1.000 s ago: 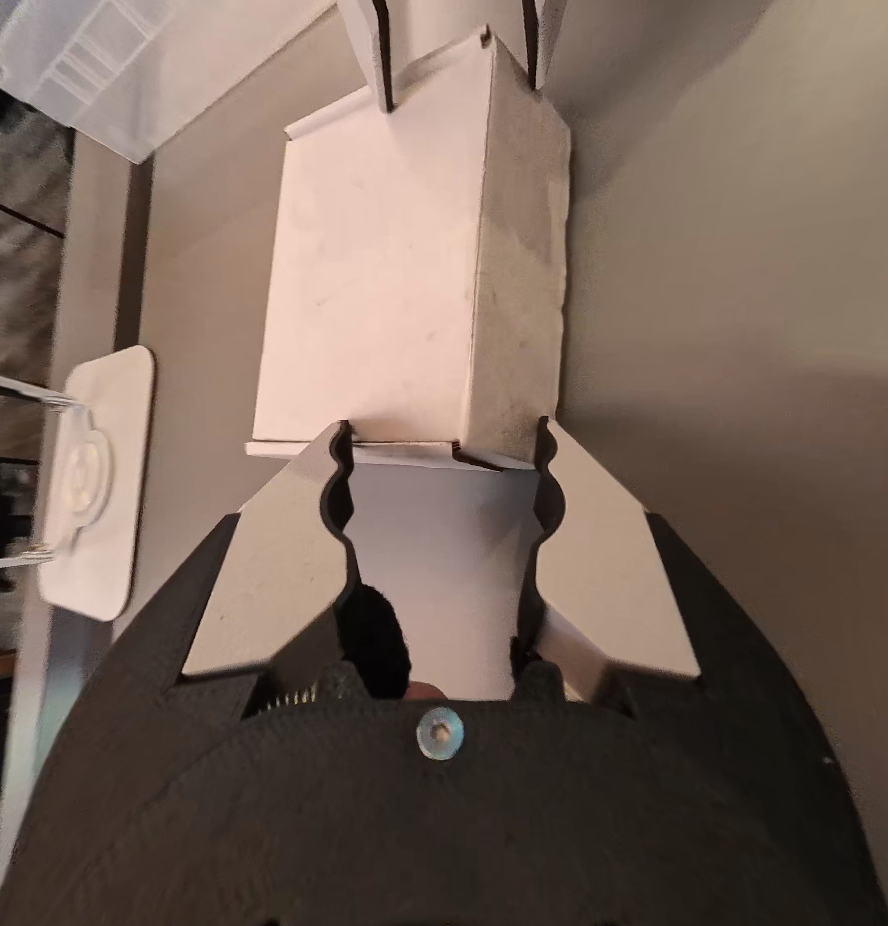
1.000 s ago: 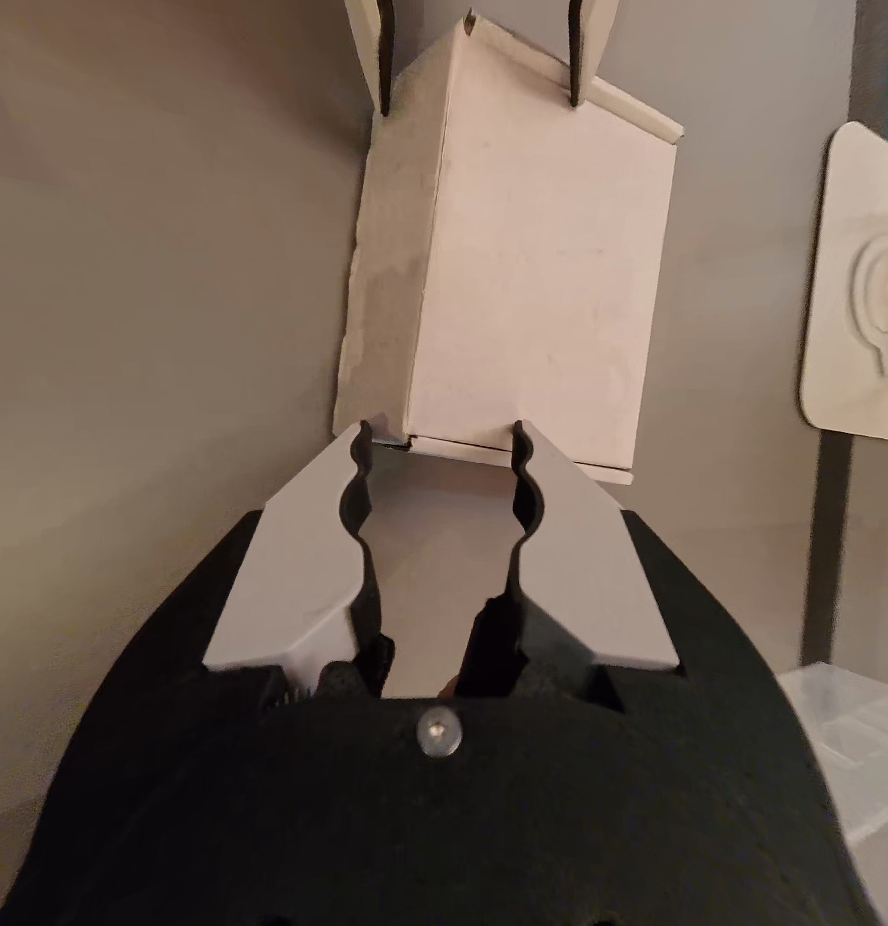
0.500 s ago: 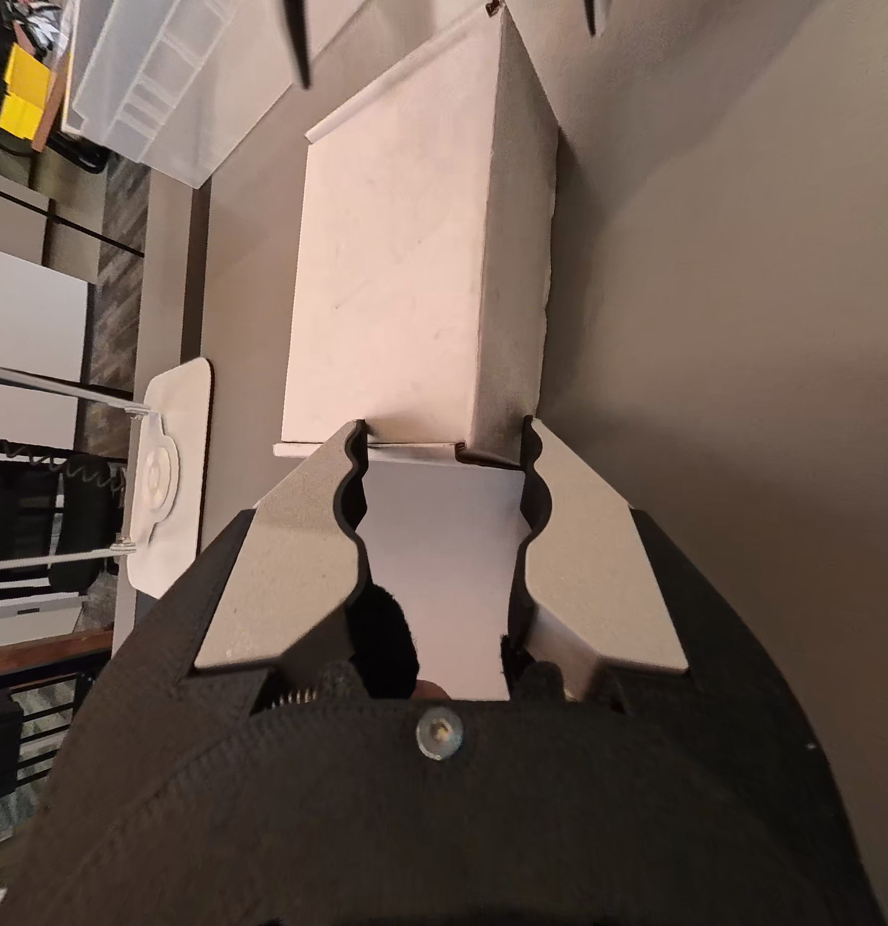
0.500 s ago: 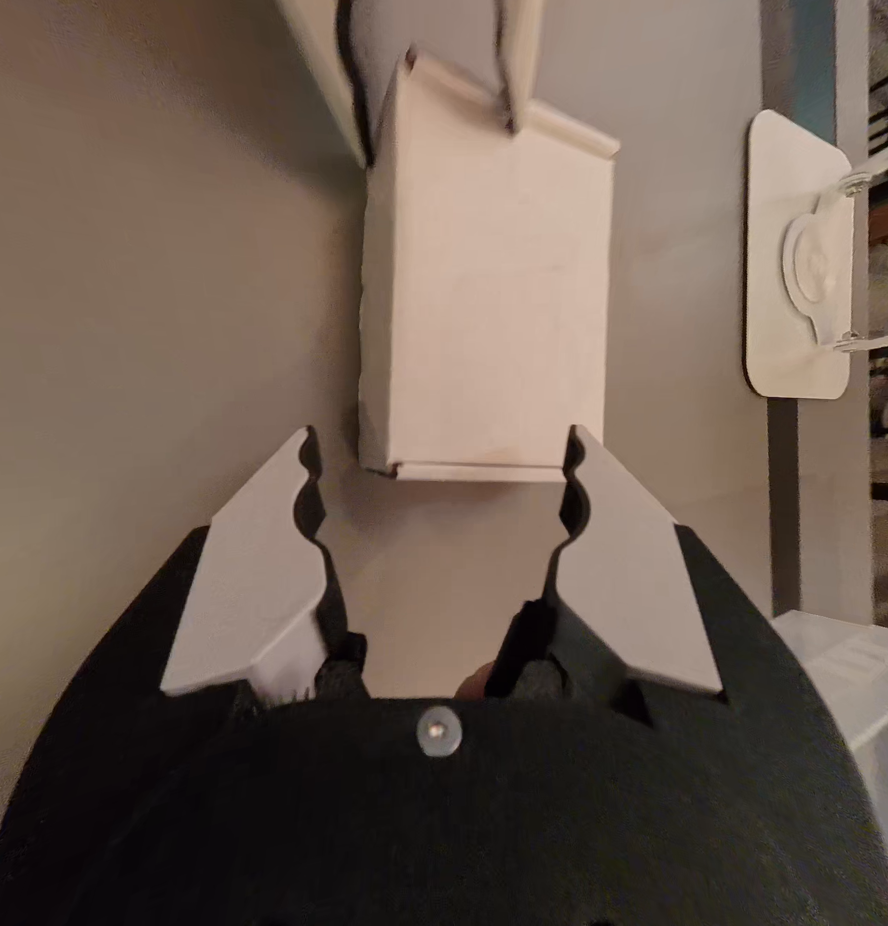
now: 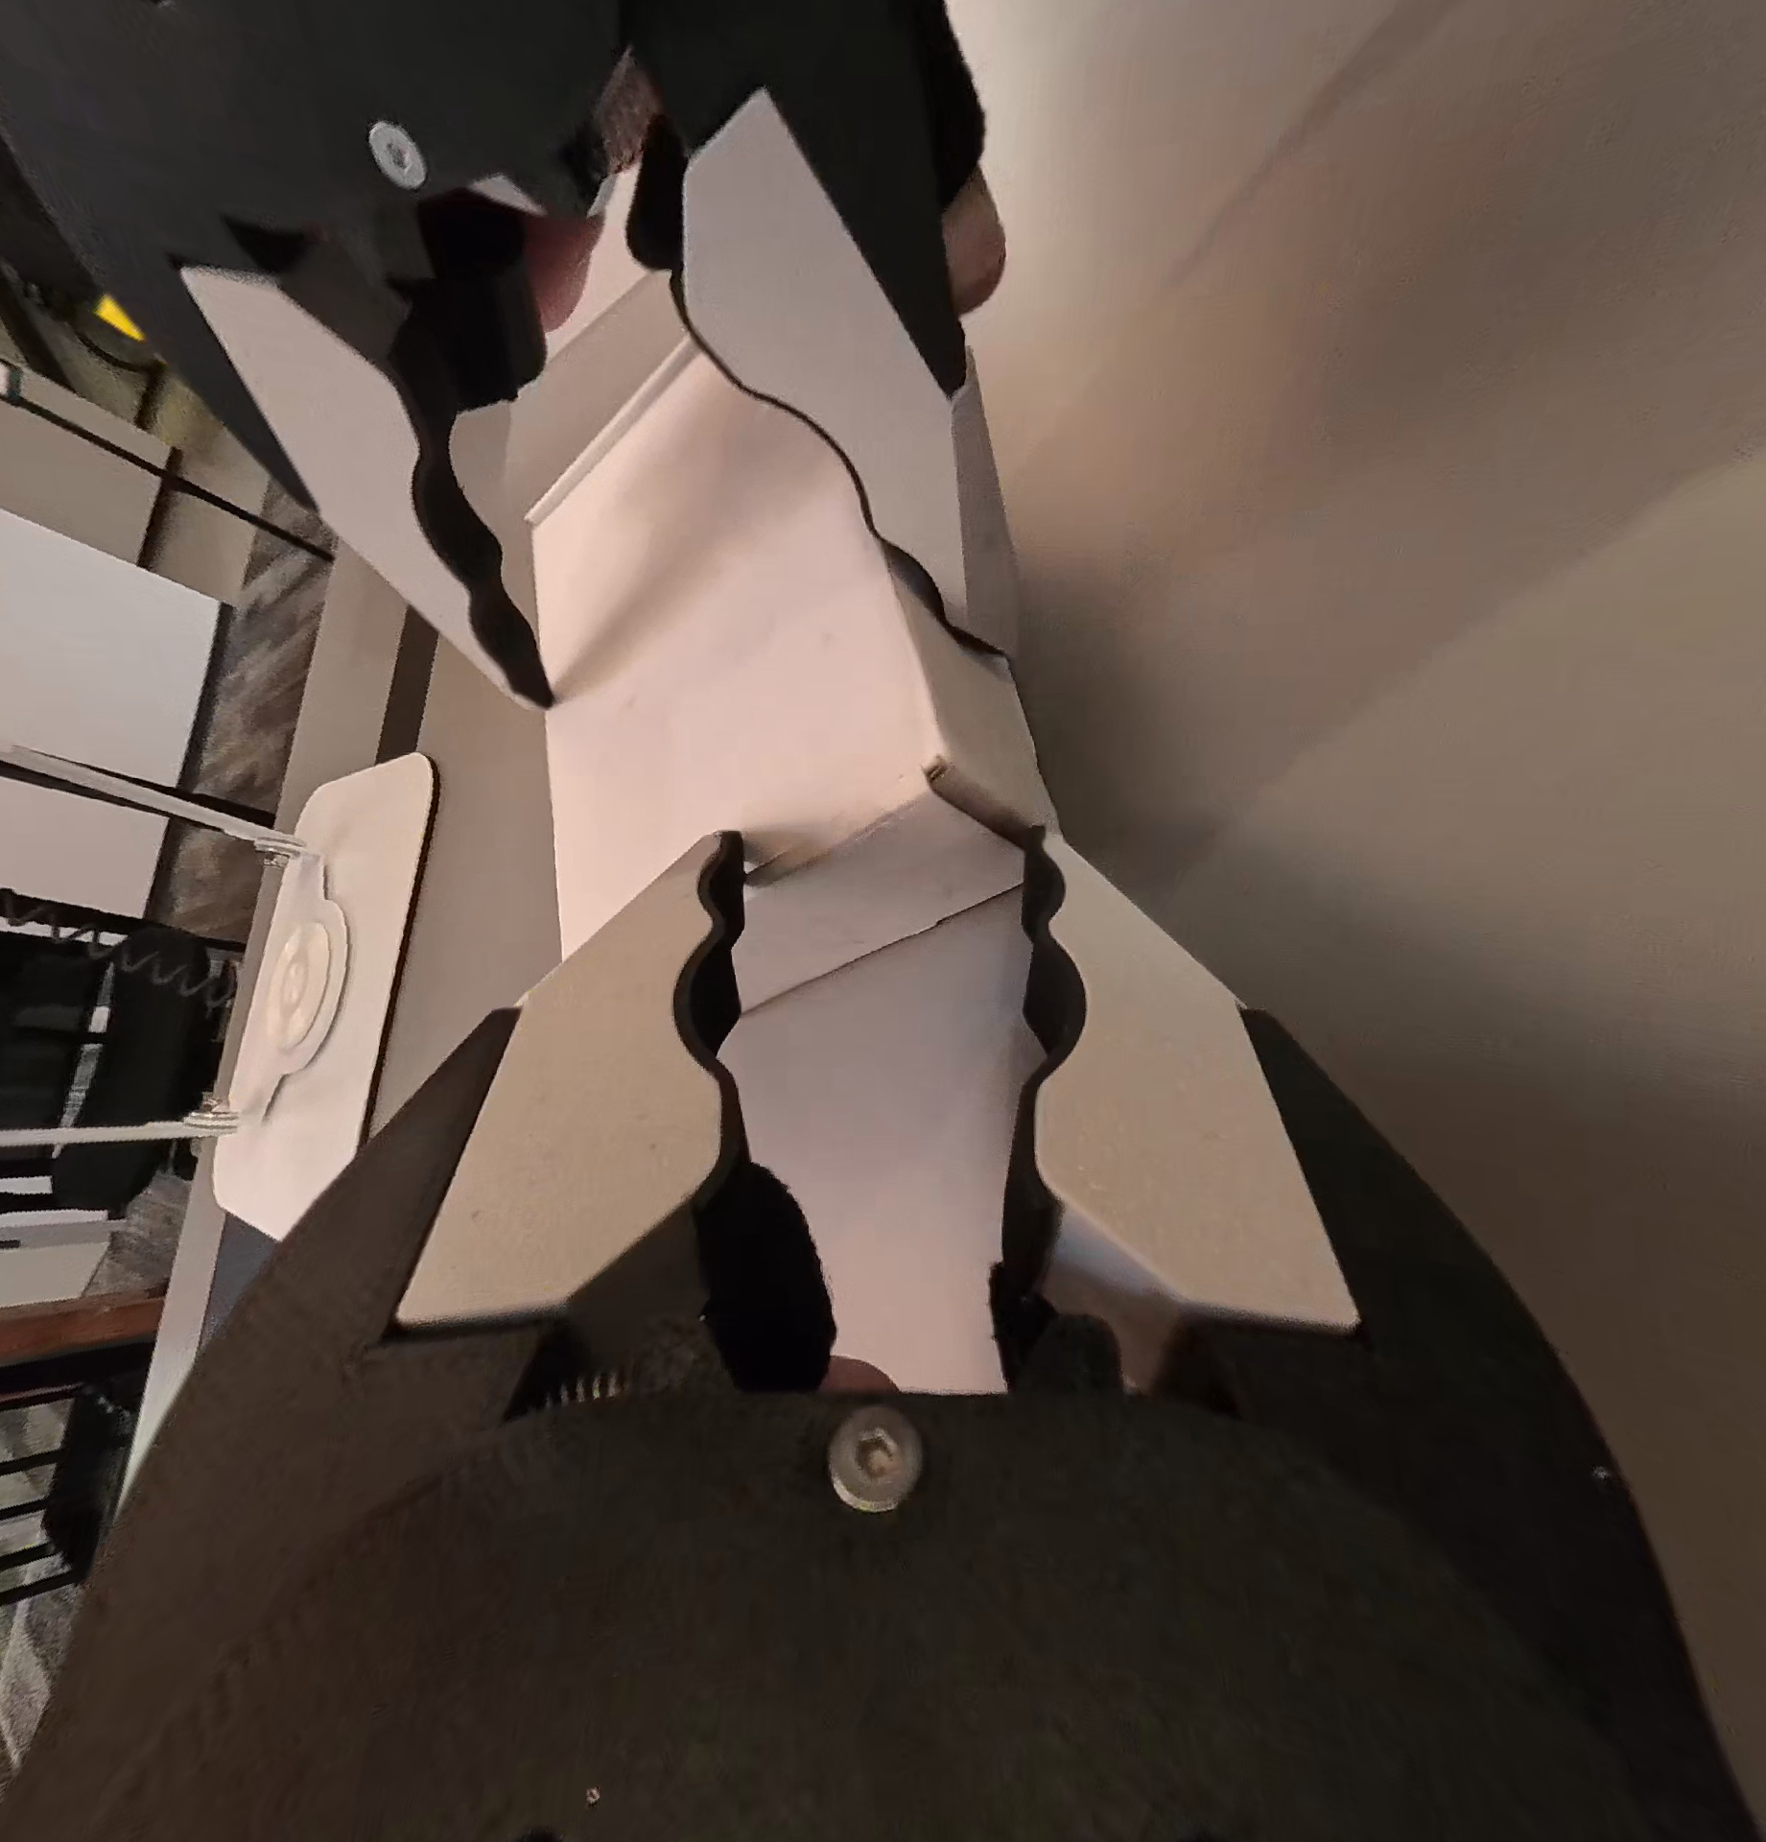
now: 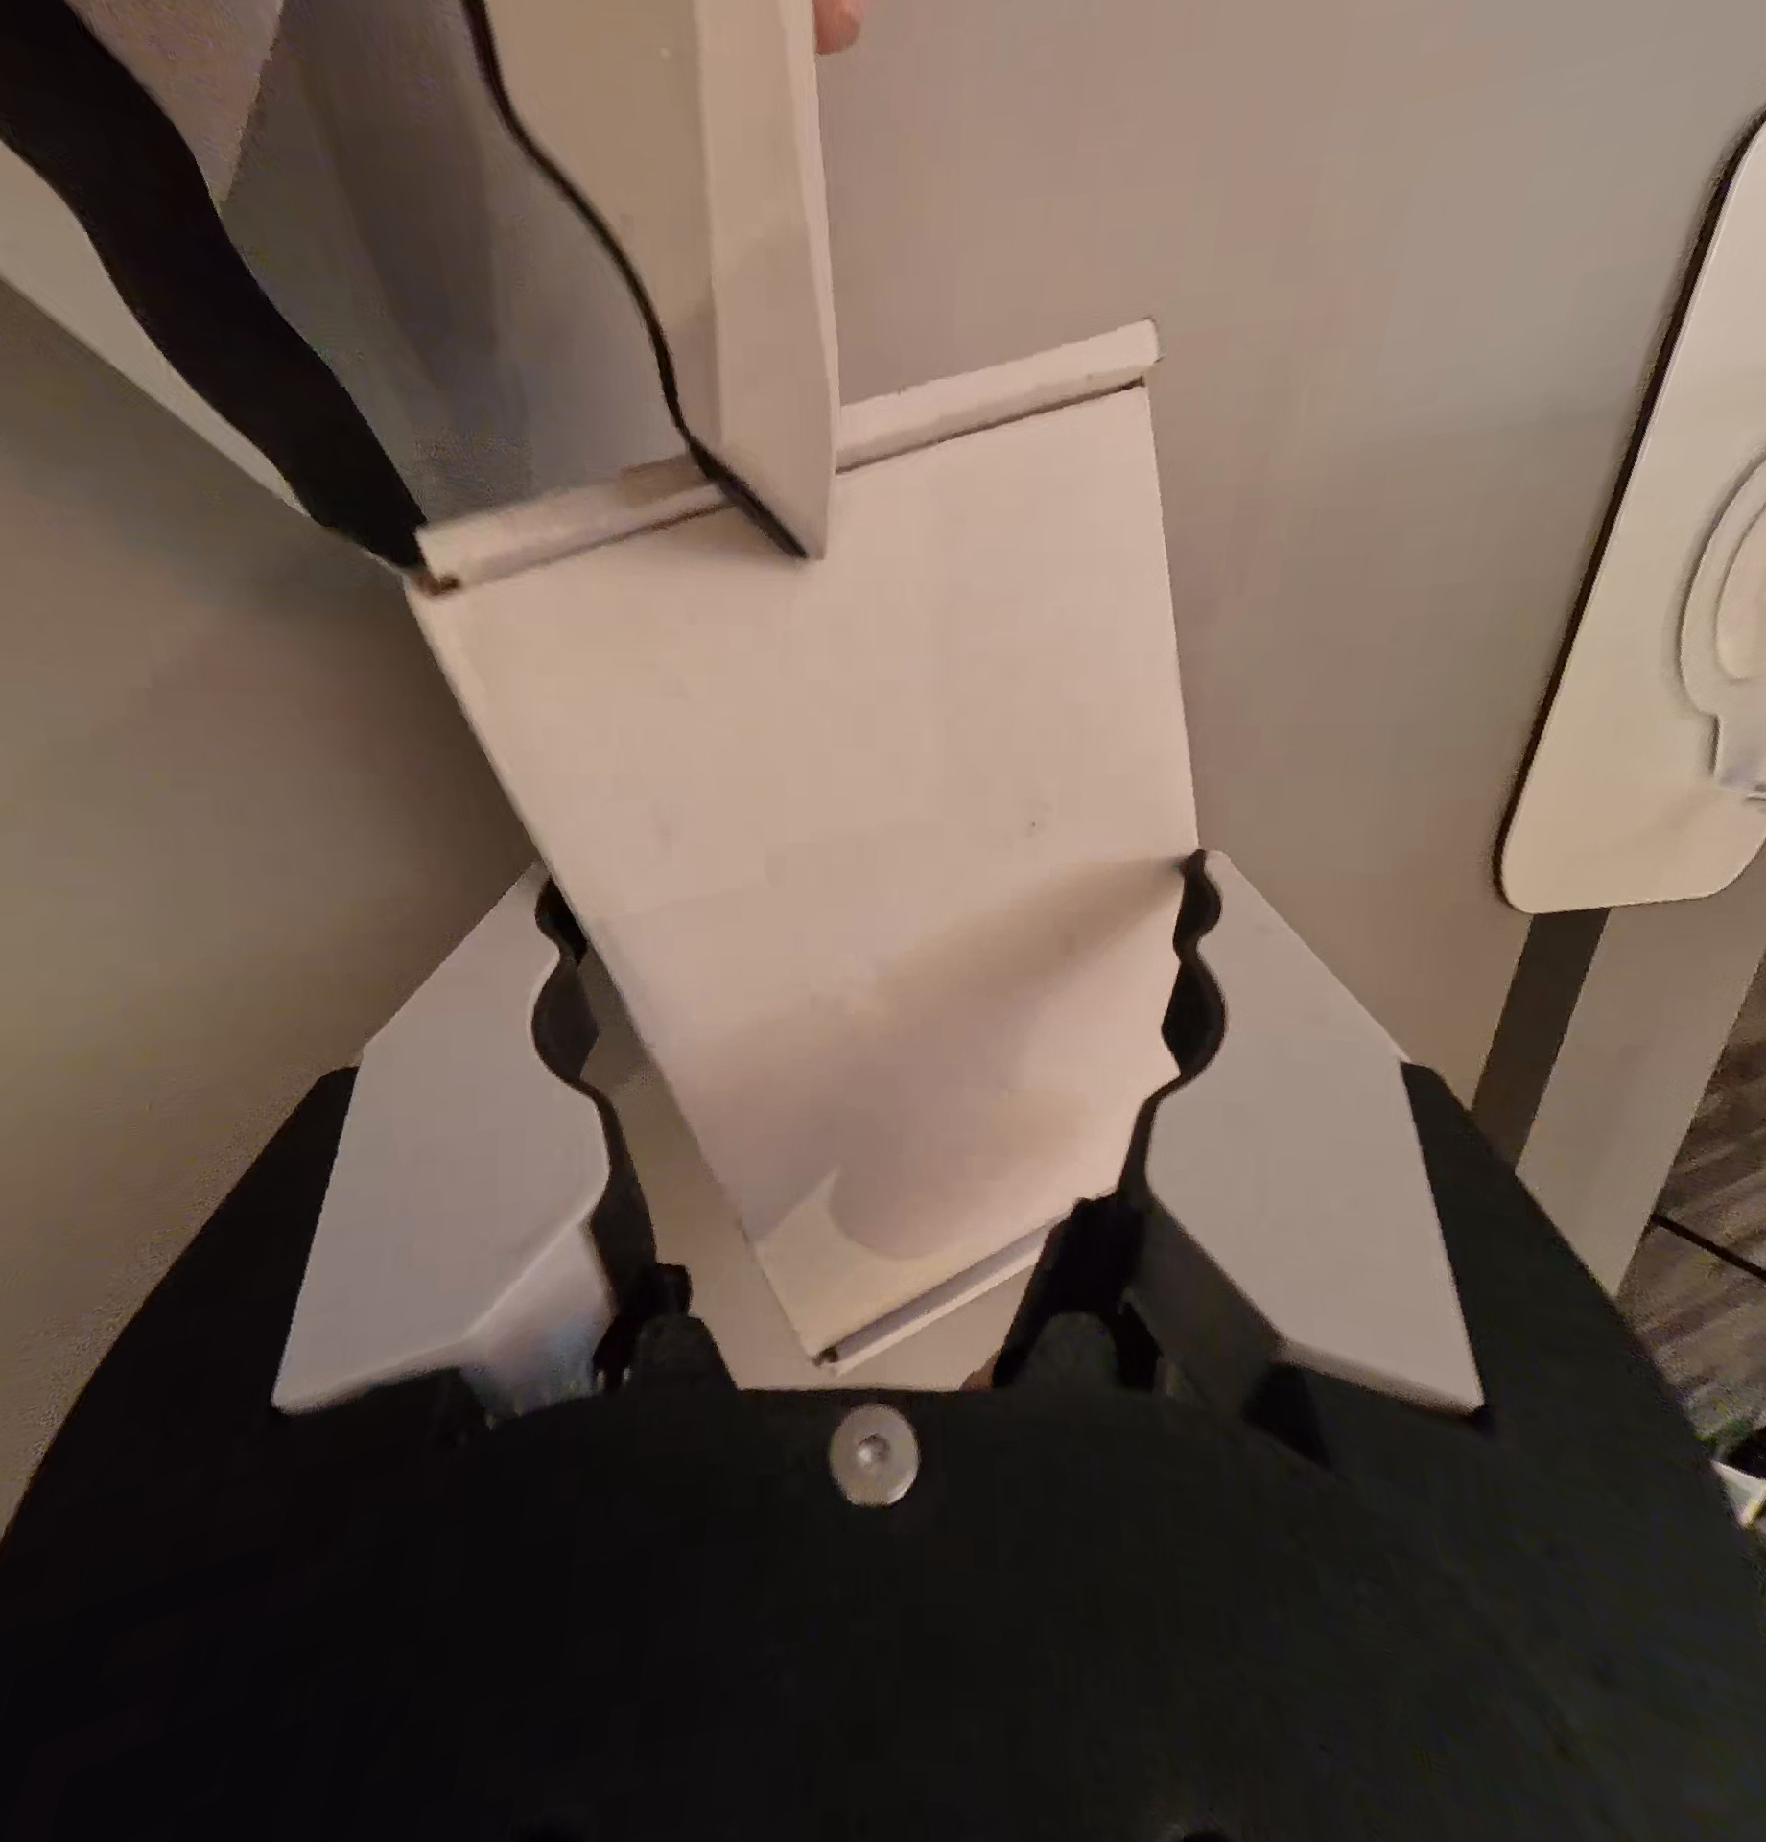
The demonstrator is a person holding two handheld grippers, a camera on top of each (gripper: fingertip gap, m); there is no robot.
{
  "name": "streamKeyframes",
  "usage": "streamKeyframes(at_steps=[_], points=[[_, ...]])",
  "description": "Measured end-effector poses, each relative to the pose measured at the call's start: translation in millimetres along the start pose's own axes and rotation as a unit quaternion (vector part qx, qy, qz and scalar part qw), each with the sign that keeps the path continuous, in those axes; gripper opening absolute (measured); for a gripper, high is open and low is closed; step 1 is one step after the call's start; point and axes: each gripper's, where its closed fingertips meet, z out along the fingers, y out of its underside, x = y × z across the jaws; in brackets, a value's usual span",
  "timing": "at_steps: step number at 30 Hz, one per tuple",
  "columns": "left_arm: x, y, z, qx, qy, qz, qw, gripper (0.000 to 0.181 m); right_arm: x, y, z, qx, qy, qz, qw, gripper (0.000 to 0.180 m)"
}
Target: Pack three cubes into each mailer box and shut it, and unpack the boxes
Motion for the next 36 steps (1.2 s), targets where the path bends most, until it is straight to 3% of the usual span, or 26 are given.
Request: streamKeyframes(at_steps=[4, 10, 13, 18, 27, 31, 36], points=[[0, -1, 0, 0.01, 0.006, -0.007, 1.0, 0.054, 9, 6, -2, -0.019, -0.015, 0.001, 1.0, 0.135], [0, 0, -1, 0.012, 0.014, 0.003, 1.0, 0.053, 2, 15, 17, -0.047, -0.073, -0.133, 0.987, 0.137], [-1, 0, -2, 0.016, 0.013, 0.002, 1.0, 0.052, 5, 15, 18, -0.056, -0.074, -0.156, 0.983, 0.136], [0, -2, -7, 0.039, 0.021, -0.008, 0.999, 0.053, -2, 9, 14, -0.004, -0.085, -0.116, 0.99, 0.134], [-33, -4, -28, 0.113, -0.037, -0.079, 0.99, 0.052, 0, 17, -5, 0.067, -0.094, -0.041, 0.992, 0.132], [-52, 23, -24, 0.069, -0.09, -0.101, 0.988, 0.042, 17, 23, -28, 0.105, -0.091, -0.003, 0.99, 0.132], [-42, 44, -7, 0.015, -0.085, -0.091, 0.992, 0.034, 71, 41, -94, 0.133, -0.025, 0.017, 0.991, 0.132]])
